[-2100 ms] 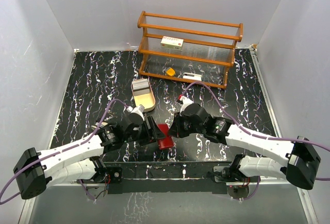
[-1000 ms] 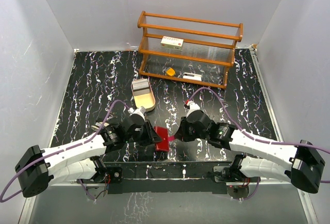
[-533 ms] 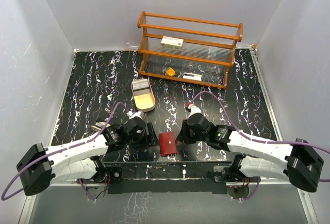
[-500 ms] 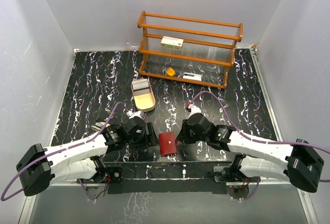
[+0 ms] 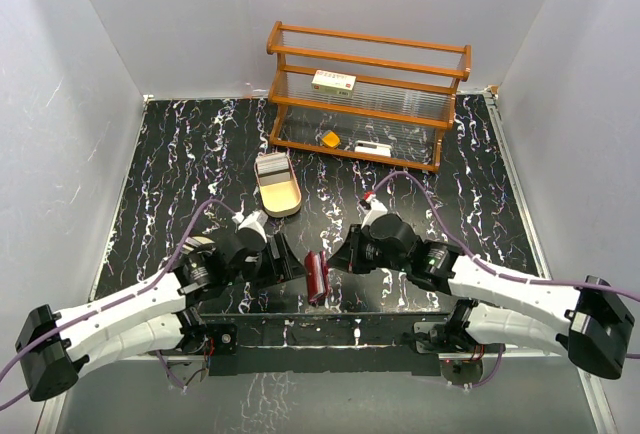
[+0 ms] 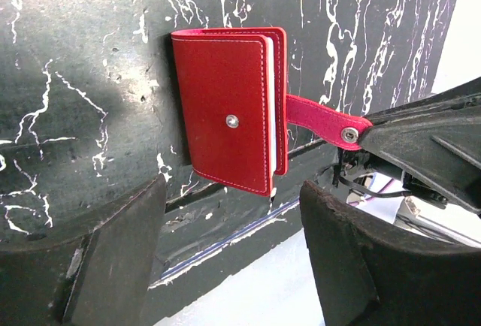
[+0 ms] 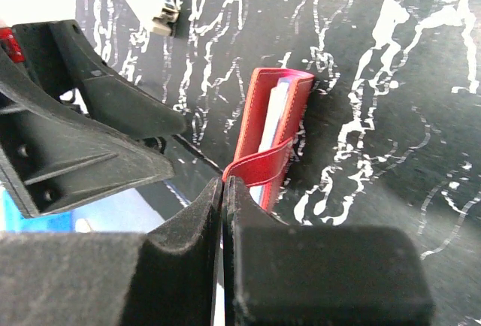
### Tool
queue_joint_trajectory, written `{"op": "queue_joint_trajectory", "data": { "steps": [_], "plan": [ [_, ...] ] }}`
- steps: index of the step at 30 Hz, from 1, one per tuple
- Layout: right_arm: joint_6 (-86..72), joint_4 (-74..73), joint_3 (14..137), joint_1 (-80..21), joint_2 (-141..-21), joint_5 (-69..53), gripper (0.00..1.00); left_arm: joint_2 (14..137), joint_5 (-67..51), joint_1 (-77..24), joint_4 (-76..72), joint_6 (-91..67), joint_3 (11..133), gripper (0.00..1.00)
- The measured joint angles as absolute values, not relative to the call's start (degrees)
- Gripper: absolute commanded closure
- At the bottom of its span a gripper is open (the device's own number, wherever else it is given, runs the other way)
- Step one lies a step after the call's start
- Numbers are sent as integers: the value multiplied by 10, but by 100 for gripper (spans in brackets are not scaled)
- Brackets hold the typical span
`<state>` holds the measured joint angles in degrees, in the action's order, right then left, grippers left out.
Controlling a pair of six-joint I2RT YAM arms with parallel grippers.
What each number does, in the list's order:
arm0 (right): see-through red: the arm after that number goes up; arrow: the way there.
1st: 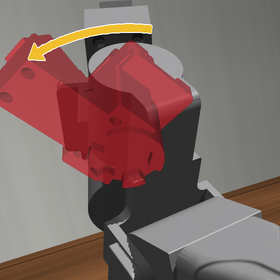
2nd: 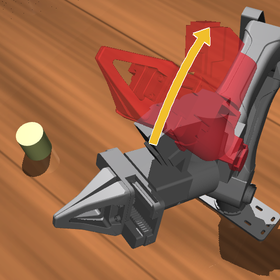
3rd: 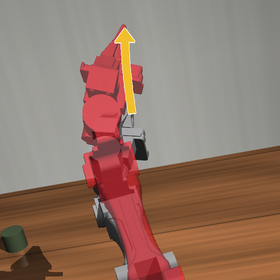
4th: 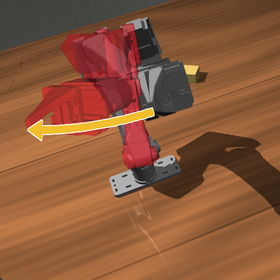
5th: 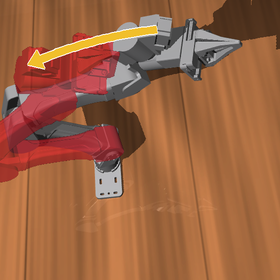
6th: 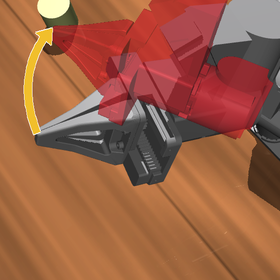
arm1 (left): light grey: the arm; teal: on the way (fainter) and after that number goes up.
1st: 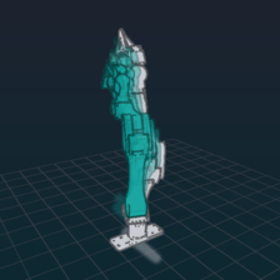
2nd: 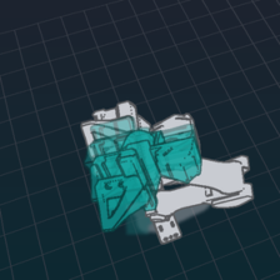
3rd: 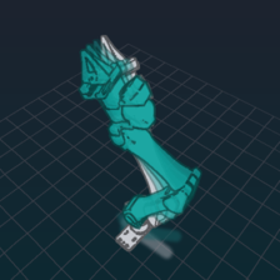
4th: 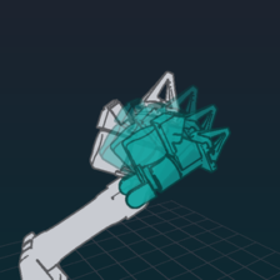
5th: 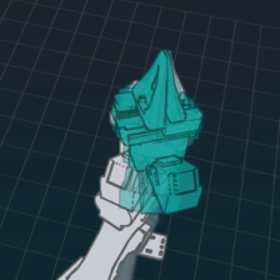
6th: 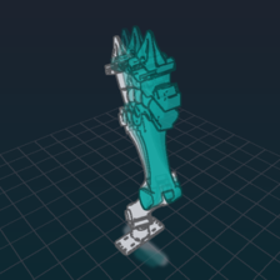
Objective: Put the credit cards into the card holder
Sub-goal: Open the card holder at the center of the board.
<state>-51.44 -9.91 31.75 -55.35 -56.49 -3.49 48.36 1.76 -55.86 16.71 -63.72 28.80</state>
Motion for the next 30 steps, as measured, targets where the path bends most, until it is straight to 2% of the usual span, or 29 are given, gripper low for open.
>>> {"op": "queue_joint_trajectory", "data": {
  "steps": [9,24,30],
  "plan": [
    [-549,-42,318,-554,-608,-62,100,437,35,-559,193,-653,279,32],
    [-571,-30,328,-554,-603,-66,100,482,36,-559,202,-649,279,38],
    [-566,-73,337,-554,-603,-38,100,488,36,-559,205,-646,279,39]
  ]
}}
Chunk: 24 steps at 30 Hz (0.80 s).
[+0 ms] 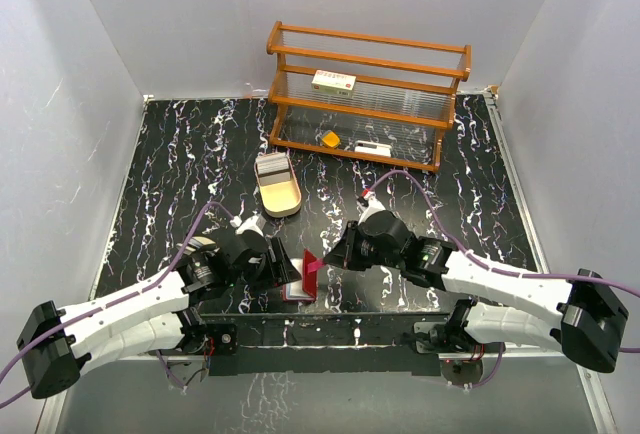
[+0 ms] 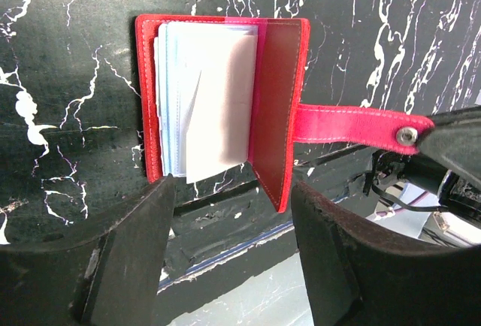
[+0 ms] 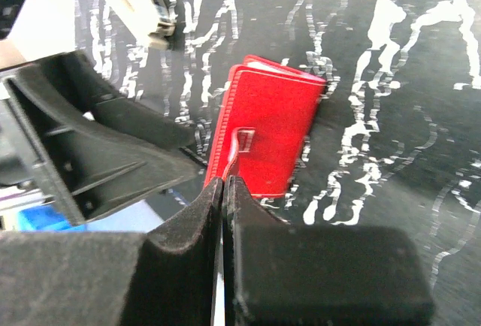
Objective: Put the credit cards into the card holder
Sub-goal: Open the card holder at the center of the board.
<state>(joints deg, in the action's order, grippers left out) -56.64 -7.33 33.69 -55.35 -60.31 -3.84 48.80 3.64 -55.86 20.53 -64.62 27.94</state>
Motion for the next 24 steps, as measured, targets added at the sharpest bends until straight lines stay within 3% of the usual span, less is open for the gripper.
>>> {"op": "queue_joint_trajectory", "data": {
  "steps": [11,24],
  "plan": [
    [-509,-232,356,-553,-581,70,100,524,37,-559,211,-642,282,44],
    [-511,-263,326,-550,-576,110,100,501,38,-559,176,-644,257,49]
  ]
}}
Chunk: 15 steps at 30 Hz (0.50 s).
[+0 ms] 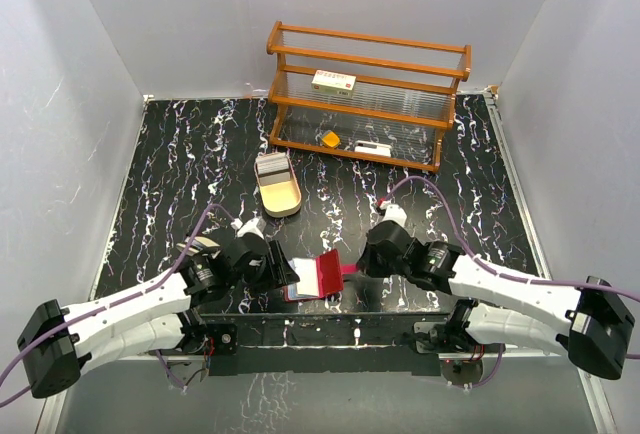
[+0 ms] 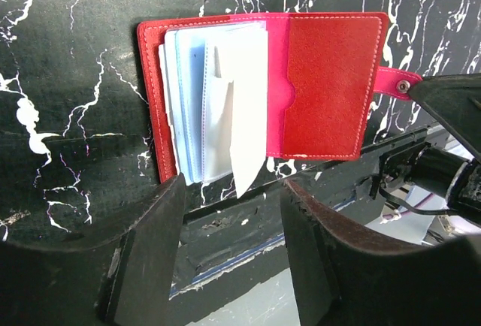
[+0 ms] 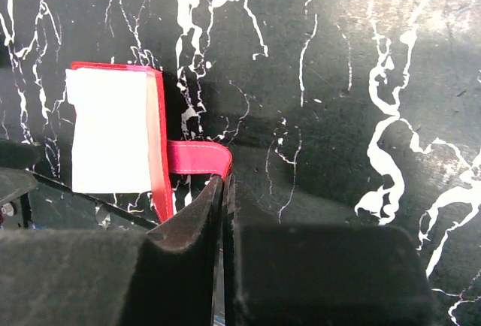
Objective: Put the credit cards into the card holder
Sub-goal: Open the card holder at the center of the board.
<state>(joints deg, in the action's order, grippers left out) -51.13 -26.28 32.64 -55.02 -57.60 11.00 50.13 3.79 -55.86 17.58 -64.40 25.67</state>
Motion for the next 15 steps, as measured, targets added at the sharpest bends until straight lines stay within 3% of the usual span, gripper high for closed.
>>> {"op": "queue_joint_trajectory", "data": {
  "steps": [15],
  "plan": [
    [-532,-268,277,-550,-562,119,100,484,37,-559,167,-643,228,45]
  ]
}}
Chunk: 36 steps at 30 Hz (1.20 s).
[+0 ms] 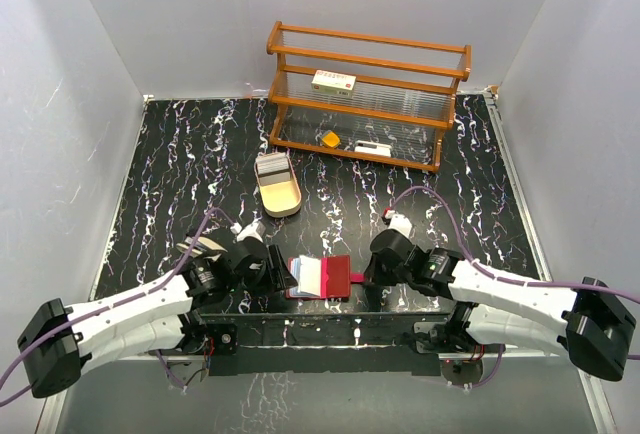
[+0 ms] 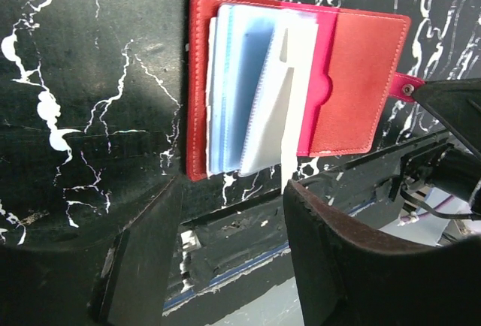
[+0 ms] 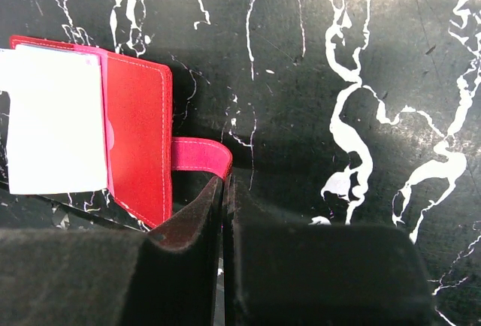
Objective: Put the credit cards into the card holder
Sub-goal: Open the card holder at the center of the board.
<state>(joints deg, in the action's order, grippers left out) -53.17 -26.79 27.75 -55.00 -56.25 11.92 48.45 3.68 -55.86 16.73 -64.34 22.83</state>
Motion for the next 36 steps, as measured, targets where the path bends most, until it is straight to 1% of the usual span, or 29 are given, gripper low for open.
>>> {"op": "queue_joint_trajectory", "data": {
  "steps": [10,13,18,22,25,29,32,36],
  "plan": [
    [-552,-266,263,-550,-574,119,100,536,38,-559,140,-643,223,45],
    [-553,-264,263,-550,-582,119,100,535,30,-559,101,-643,208,44],
    [-556,-253,251,-550,-592,122,100,513,-9,-558,-7,-653,140,45],
    [-555,-242,246,-548,-593,122,100,502,-22,-558,-38,-663,131,45],
    [-548,-230,246,-548,-593,122,100,493,-24,-558,-36,-662,139,39],
    [-533,-194,245,-547,-610,123,100,492,-13,-558,11,-660,186,37],
    [-527,-181,251,-547,-635,125,100,492,3,-558,36,-656,218,33],
    [-521,-161,257,-546,-654,125,100,491,18,-558,48,-654,225,30]
  ]
}}
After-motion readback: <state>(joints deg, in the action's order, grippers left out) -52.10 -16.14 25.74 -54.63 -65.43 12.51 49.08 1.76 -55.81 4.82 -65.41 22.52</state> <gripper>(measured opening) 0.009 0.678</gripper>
